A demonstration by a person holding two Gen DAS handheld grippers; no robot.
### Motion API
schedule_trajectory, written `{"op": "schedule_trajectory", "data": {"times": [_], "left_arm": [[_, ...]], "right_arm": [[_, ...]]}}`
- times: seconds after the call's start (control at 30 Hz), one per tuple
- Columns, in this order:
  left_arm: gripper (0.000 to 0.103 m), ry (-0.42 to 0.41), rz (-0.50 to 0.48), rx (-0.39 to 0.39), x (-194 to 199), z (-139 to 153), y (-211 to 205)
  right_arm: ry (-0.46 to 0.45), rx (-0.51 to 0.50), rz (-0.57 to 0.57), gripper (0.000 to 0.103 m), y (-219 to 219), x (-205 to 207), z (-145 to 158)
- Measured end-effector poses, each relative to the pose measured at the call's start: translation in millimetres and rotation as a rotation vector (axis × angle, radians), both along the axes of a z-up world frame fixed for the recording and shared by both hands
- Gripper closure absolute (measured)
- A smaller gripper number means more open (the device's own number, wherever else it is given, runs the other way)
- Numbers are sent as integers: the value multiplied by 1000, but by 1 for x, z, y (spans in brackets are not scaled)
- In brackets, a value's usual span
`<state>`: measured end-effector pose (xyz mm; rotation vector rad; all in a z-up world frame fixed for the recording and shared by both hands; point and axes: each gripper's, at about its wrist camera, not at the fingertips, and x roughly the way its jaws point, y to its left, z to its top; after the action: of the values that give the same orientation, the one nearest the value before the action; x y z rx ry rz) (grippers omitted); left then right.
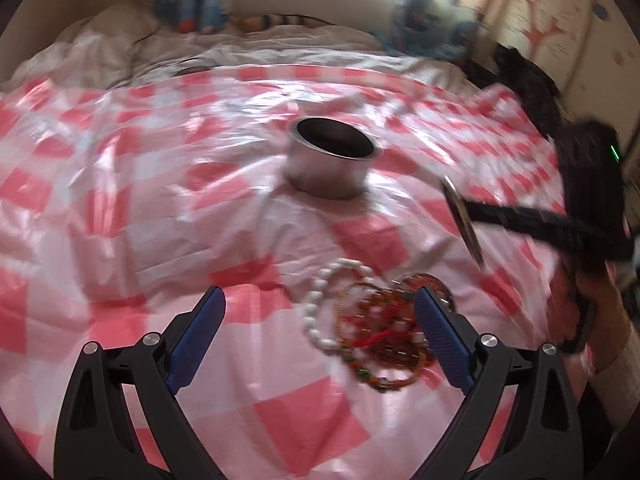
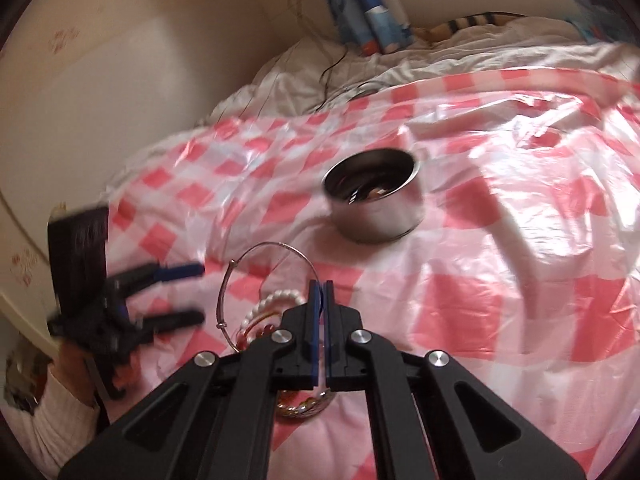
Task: Organize jewelry
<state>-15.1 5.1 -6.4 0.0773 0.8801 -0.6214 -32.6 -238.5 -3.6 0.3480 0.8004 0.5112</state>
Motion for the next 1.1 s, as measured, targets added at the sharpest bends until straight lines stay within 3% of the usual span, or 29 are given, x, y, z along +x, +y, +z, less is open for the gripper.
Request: {"op": "schedule_trajectory", "data": {"times": [0.17, 0.33, 0.5, 0.57, 0.6, 0.73, 0.83, 0.93, 1.1], "left_arm": [[12, -119, -166, 115, -25, -8, -45], [14, -226, -258, 141, -37, -8, -77], [57, -130, -253, 102, -21, -20, -84], [88, -103, -245, 90, -18, -22, -82], [95, -100, -246, 73, -17, -22, -79], [97, -112, -242, 46, -20, -14, -74], [97, -84, -231, -66, -16, -1, -60], [97, -69, -189, -246, -8, 21, -35], [97, -67, -87, -327, 13, 36, -15]], "right_arm": [[10, 75, -81, 101, -26, 3, 3], [20, 104, -86, 100, -31, 7, 3], [22, 114, -75, 100, -29, 6, 4], [22, 115, -76, 99, -29, 6, 4], [22, 117, -76, 99, -29, 6, 4], [21, 116, -75, 97, -29, 6, 3], [17, 117, -77, 97, -29, 6, 4], [-3, 125, -93, 97, -32, 3, 8], [-55, 89, -144, 97, -37, -1, 20]]}}
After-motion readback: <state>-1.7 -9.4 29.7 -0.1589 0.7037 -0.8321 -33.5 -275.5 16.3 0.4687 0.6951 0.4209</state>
